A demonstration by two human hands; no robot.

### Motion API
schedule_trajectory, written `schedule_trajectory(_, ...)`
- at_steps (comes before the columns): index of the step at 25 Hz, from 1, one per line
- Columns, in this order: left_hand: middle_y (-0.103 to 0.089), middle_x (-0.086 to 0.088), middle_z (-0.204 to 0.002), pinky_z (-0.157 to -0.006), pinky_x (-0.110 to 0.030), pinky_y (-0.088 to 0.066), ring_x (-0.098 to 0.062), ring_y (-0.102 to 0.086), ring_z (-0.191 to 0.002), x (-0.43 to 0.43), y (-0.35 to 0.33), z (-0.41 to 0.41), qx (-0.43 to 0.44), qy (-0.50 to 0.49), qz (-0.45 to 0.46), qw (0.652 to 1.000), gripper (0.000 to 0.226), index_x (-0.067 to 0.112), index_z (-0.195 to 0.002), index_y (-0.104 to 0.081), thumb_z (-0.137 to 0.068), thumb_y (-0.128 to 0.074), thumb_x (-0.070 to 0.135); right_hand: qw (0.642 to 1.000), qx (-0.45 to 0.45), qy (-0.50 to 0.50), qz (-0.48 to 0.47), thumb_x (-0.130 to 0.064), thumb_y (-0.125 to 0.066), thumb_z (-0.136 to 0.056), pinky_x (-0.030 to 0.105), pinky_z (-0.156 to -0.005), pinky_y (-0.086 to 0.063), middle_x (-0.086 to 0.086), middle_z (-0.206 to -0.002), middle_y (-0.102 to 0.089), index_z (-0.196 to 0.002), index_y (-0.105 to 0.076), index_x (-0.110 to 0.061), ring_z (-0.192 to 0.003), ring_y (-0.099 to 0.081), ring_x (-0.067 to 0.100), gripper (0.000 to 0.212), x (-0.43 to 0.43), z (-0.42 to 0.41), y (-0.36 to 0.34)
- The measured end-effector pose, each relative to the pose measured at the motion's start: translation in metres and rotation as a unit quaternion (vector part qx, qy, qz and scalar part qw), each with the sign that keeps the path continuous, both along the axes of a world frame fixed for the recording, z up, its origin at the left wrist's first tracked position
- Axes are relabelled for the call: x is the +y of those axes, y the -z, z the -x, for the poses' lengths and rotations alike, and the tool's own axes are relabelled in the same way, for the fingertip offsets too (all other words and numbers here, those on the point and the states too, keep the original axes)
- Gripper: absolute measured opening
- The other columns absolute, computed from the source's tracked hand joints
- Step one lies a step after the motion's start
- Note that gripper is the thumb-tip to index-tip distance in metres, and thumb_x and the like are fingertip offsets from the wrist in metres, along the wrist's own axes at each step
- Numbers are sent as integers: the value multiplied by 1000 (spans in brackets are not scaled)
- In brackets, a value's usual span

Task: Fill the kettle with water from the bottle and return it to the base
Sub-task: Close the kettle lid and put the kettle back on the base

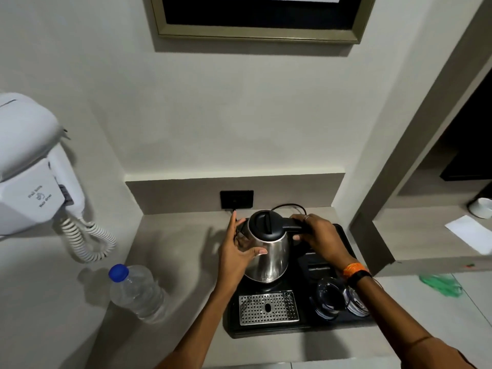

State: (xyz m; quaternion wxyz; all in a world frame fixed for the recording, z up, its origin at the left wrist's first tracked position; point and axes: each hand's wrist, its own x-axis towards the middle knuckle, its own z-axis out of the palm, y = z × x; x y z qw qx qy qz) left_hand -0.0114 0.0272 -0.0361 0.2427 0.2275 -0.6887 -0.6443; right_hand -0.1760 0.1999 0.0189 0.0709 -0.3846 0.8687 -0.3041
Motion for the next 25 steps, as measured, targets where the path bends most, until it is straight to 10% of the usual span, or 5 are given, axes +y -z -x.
schedule_trajectory(10, -59, 26, -135, -114, -42, -45, -6, -52, -134, -2, 19, -8, -20, -12, 29, 999, 103, 67, -133, -37, -52, -93, 34, 998, -5, -44, -45, -16, -78, -84, 38, -99, -51, 10, -119, -69, -139, -58, -22, -112, -64, 28, 59, 0, 7, 9)
schedule_trajectory(13, -57, 34, -133, -114, -42, -45, -4, -49, -135, -7, 18, -9, -29, 2, 26, 999, 101, 73, -130, -36, -51, -93, 45, 989, -138, -48, -7, -20, -78, -84, 33, -102, -49, 7, -127, -66, -137, -58, -25, -119, -61, 21, 57, -4, 8, 13)
schedule_trajectory(18, -48, 38, -137, -114, -32, -41, -7, -44, -142, -3, 11, -14, -27, -43, 35, 998, 94, 47, -146, -37, -64, -79, 68, 870, -435, 50, 227, -21, -46, -103, 31, -101, -45, 8, -142, -58, -132, -62, -22, -127, -55, 21, 34, 1, 14, 27)
schedule_trajectory(21, -62, 33, -127, -99, -9, -46, 3, -56, -127, -5, 4, -23, -1, -116, 33, 993, 55, 34, -140, -52, -91, -61, 55, 879, -411, 46, 236, -33, -47, -103, 40, -113, -39, -2, -141, -61, -129, -66, -23, -133, -52, 17, 34, 10, 8, 44)
schedule_trajectory(25, -70, 15, -123, -97, -6, -46, 3, -61, -118, -6, -2, -29, 1, -156, 70, 985, 30, 19, -129, -65, -102, -53, 27, 898, -375, 49, 224, -49, -57, -95, 27, -91, -53, -15, -117, -74, -117, -72, -34, -113, -68, 7, 30, 10, 5, 45)
